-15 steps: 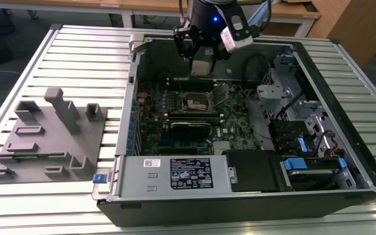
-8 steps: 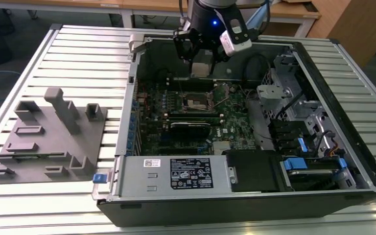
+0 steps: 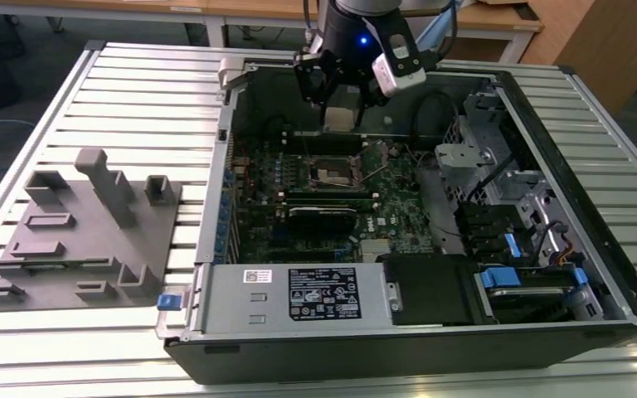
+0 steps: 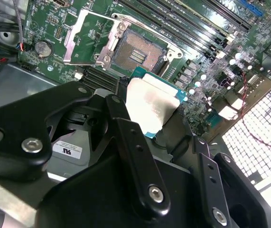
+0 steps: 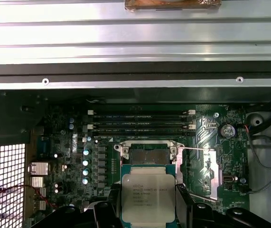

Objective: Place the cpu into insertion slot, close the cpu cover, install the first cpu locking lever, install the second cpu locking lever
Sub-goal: 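Place the cpu into insertion slot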

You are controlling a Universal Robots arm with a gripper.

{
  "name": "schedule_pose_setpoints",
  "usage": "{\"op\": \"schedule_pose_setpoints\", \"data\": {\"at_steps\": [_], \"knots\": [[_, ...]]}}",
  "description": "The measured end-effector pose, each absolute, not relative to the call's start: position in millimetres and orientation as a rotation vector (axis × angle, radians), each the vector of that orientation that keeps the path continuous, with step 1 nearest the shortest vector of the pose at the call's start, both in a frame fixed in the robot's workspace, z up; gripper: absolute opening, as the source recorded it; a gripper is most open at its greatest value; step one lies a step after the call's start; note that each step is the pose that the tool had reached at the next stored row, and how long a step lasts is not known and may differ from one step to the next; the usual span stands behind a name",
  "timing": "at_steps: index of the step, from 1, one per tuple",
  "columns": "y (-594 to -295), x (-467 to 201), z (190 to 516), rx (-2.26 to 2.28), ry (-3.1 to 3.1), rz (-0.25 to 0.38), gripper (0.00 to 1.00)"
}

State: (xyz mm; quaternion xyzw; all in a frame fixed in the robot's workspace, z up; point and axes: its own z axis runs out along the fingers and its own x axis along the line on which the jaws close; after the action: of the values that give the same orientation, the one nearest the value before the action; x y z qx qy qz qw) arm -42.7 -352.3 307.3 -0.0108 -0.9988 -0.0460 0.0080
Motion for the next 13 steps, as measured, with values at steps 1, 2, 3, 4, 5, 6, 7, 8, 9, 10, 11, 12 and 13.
{"op": "schedule_pose_setpoints", "data": {"at_steps": [1, 2, 3, 4, 5, 6, 7, 8, 9, 10, 11, 12, 13], "knots": [[-352.3, -42.7, 307.2, -0.034, -3.122, -0.144, 0.54], [-352.3, -42.7, 307.1, -0.034, -3.122, -0.144, 0.54], [-352.3, -42.7, 307.1, -0.034, -3.122, -0.144, 0.54], [-352.3, -42.7, 307.1, -0.034, -3.122, -0.144, 0.54], [-352.3, -42.7, 307.0, -0.034, -3.122, -0.144, 0.54], [-352.2, -42.7, 306.6, -0.034, -3.122, -0.144, 0.54], [-352.3, -42.7, 306.2, -0.034, -3.122, -0.145, 0.54], [-352.3, -42.7, 305.6, -0.034, -3.122, -0.144, 0.54], [-352.3, -42.7, 305.1, -0.034, -3.122, -0.144, 0.54], [-352.3, -42.7, 304.4, -0.034, -3.122, -0.144, 0.54], [-352.3, -42.7, 303.8, -0.034, -3.122, -0.144, 0.54], [-352.3, -42.7, 303.2, -0.034, -3.122, -0.144, 0.54], [-352.3, -42.7, 302.5, -0.034, -3.122, -0.144, 0.54]]}}
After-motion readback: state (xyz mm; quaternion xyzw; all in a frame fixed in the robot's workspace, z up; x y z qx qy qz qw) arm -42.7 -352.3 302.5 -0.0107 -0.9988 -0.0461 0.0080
